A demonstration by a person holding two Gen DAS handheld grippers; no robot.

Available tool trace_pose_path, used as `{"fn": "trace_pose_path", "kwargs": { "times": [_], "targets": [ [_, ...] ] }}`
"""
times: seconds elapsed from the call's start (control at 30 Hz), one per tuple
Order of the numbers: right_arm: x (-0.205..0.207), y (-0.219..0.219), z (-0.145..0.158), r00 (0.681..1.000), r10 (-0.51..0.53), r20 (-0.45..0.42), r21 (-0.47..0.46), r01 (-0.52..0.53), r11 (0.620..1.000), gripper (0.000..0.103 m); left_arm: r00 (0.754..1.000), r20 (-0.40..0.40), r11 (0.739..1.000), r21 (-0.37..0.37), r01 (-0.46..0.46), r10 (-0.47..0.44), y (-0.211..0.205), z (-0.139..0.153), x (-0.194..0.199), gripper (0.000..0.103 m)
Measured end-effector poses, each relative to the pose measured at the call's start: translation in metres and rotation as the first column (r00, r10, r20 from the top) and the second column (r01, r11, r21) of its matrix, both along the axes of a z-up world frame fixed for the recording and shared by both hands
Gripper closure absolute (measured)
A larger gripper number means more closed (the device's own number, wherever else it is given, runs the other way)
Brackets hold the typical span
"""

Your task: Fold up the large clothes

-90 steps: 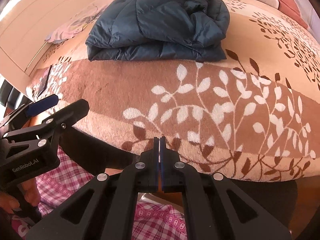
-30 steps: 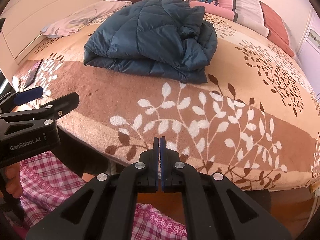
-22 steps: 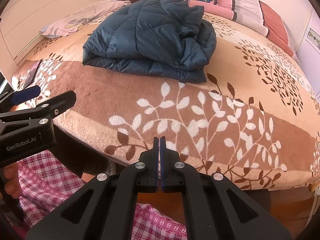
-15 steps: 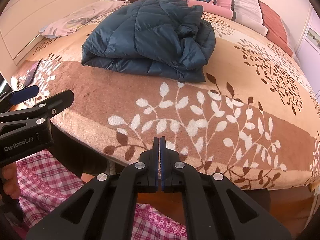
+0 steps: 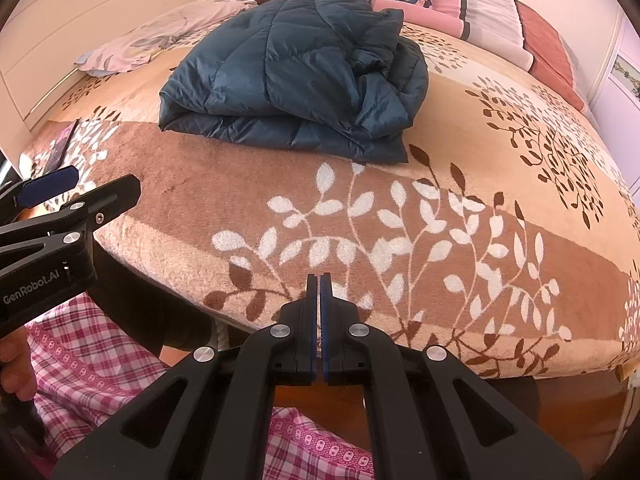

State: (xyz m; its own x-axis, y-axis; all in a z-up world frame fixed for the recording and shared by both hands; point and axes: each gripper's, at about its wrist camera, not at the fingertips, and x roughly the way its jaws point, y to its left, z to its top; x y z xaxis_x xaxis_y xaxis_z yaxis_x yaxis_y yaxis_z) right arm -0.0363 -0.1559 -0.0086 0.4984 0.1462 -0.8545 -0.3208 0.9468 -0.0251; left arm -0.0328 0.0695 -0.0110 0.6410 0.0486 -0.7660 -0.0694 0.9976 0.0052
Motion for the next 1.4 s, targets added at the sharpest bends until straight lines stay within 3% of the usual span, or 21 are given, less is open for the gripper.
{"fn": "trace_pose_path", "kwargs": {
  "times": [1.4],
  "targets": [
    [0.0018,-0.0010,-0.0068,1.000,-0.007,-0.027,-0.003,0.007,1.000,0.102,1.000,-0.026,1.000,-0.013,0.002,-0.003,-0.0029,-0.0093,0.0001,0.021]
  ]
}}
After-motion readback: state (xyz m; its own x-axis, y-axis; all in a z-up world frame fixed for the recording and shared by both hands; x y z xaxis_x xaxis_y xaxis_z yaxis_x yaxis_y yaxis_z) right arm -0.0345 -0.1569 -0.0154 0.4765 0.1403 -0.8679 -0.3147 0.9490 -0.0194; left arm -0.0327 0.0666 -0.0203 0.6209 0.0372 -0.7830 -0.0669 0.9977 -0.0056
